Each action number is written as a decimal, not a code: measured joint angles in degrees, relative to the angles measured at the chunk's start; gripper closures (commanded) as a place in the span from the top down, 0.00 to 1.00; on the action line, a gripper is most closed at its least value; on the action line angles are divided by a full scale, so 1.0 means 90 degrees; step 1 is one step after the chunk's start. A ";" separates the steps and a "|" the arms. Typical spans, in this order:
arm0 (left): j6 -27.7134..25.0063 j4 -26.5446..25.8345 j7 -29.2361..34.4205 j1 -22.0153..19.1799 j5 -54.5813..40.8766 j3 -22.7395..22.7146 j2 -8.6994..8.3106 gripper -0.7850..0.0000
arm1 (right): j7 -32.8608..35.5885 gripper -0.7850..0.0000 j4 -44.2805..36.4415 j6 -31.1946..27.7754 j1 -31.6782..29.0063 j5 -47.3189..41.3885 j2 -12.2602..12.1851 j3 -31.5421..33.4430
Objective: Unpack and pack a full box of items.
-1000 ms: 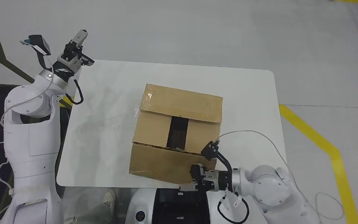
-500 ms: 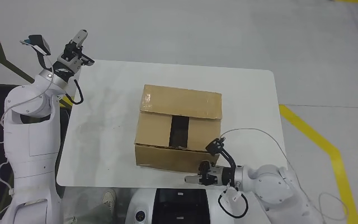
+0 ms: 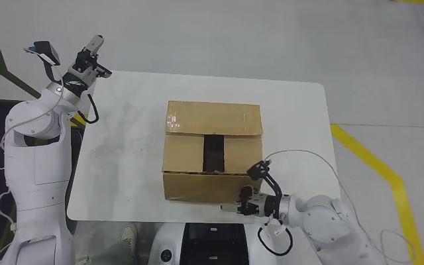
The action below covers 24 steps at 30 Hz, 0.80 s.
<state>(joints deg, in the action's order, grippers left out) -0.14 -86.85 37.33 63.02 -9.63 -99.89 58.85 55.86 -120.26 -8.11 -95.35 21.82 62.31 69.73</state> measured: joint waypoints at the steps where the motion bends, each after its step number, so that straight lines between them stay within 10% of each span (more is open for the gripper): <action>1: 0.0000 0.0000 0.0000 0.0000 0.0000 0.0000 0.0000 1.00 | 0.0019 1.00 -0.0056 -0.0143 -0.0036 -0.0167 -0.0012 0.0036; 24: 0.0000 0.0000 0.0000 0.0000 0.0000 0.0000 0.0000 1.00 | -0.1761 1.00 0.0084 -0.0832 -0.0706 -0.3486 -0.0129 0.1911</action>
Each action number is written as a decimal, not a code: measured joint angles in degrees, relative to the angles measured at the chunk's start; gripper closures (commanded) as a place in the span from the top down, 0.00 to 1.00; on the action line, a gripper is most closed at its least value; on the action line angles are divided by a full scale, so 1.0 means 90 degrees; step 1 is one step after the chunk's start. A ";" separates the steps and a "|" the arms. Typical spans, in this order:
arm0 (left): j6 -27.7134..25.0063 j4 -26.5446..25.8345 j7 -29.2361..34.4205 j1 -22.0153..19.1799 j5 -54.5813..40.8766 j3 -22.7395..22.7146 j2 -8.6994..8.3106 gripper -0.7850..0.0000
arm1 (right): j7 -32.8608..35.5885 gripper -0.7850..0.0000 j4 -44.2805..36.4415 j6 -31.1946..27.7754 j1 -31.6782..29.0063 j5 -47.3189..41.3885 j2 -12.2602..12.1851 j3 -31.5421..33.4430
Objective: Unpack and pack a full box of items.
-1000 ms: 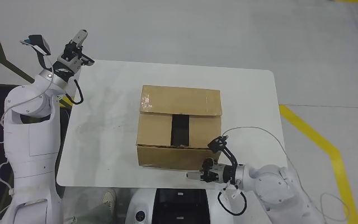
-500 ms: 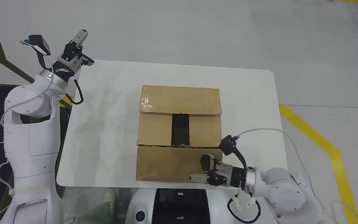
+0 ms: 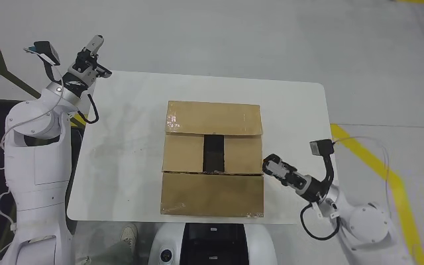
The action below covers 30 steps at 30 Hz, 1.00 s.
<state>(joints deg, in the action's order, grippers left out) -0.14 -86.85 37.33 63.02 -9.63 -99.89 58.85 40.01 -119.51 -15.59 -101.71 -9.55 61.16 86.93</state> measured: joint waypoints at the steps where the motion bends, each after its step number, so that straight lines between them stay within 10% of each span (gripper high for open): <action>1: 0.0000 0.0000 0.0000 0.0000 0.0000 0.0000 0.0000 1.00 | -0.0043 1.00 0.0000 -0.0004 -0.0015 -0.0082 -0.0002 0.0077; 30: 0.0000 0.0000 0.0000 0.0000 0.0000 0.0000 0.0000 1.00 | -0.0122 1.00 0.0025 0.0051 -0.0025 -0.0265 -0.0018 0.0321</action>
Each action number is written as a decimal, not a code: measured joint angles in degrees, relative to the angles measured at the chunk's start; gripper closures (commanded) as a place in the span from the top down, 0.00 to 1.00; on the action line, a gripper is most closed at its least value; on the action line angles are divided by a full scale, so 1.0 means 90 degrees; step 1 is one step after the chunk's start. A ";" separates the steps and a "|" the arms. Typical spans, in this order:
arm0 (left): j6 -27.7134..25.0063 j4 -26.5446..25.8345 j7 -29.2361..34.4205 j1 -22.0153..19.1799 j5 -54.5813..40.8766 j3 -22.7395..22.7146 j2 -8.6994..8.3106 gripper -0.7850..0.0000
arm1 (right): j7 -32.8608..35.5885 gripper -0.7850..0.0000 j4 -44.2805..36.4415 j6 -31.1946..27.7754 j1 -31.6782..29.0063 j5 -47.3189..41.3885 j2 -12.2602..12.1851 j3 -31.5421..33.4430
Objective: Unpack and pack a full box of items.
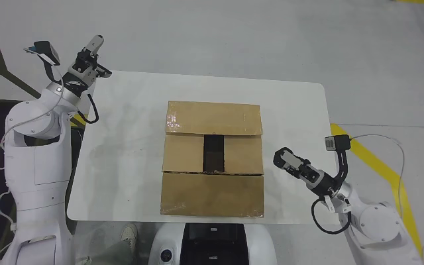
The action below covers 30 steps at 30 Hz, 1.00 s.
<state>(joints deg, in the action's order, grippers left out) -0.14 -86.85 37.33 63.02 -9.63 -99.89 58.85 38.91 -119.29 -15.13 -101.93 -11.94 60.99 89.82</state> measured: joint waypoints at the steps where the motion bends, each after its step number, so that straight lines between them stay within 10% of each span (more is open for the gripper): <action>1: 0.0000 0.0000 0.0000 0.0000 0.0000 0.0000 0.0000 1.00 | 0.0000 1.00 0.0000 0.0000 0.0000 0.0000 0.0000 0.0000; 30: -0.1188 -0.1022 0.3130 0.1367 -0.2281 -0.0122 -0.0101 1.00 | 0.0000 1.00 0.0000 0.0000 0.0000 0.0000 0.0000 0.0000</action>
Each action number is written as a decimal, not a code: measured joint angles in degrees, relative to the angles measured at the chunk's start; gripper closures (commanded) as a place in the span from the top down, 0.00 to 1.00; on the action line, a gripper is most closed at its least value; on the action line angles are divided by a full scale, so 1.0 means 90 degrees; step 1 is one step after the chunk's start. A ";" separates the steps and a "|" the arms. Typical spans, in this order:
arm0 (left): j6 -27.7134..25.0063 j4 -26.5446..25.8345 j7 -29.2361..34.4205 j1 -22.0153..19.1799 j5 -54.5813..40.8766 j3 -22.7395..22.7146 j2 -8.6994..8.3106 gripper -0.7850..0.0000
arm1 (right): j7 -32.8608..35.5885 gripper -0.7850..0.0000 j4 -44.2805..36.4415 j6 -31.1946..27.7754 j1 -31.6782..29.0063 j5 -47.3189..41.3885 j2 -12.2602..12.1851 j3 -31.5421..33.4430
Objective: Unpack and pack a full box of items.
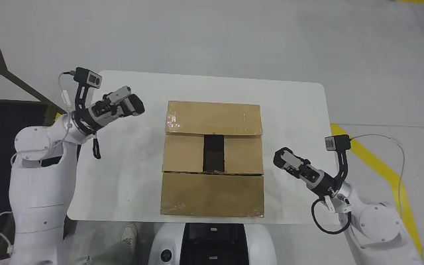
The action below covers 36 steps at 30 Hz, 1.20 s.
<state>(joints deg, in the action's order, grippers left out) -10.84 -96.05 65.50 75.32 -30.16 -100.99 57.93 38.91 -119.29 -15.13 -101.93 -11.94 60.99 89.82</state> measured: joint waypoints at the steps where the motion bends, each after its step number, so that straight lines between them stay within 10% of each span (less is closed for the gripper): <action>1: 0.0038 -0.0059 0.0113 0.0040 -0.0021 0.0011 -0.0010 1.00 | 0.0000 1.00 0.0000 0.0000 0.0000 0.0000 0.0000 0.0000; 14: 0.0018 -0.0049 0.1462 0.0143 -0.0584 0.0587 -0.0050 1.00 | 0.0000 1.00 0.0000 0.0000 0.0000 0.0000 0.0000 0.0000; 36: 0.0144 0.0394 0.1750 -0.0099 0.0035 0.1619 -0.0088 1.00 | 0.0000 1.00 0.0000 0.0000 0.0000 0.0000 0.0000 0.0000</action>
<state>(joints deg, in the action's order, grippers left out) -9.54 -92.51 81.25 74.43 -29.85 -86.42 57.14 38.91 -119.29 -15.13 -101.93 -11.94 60.99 89.82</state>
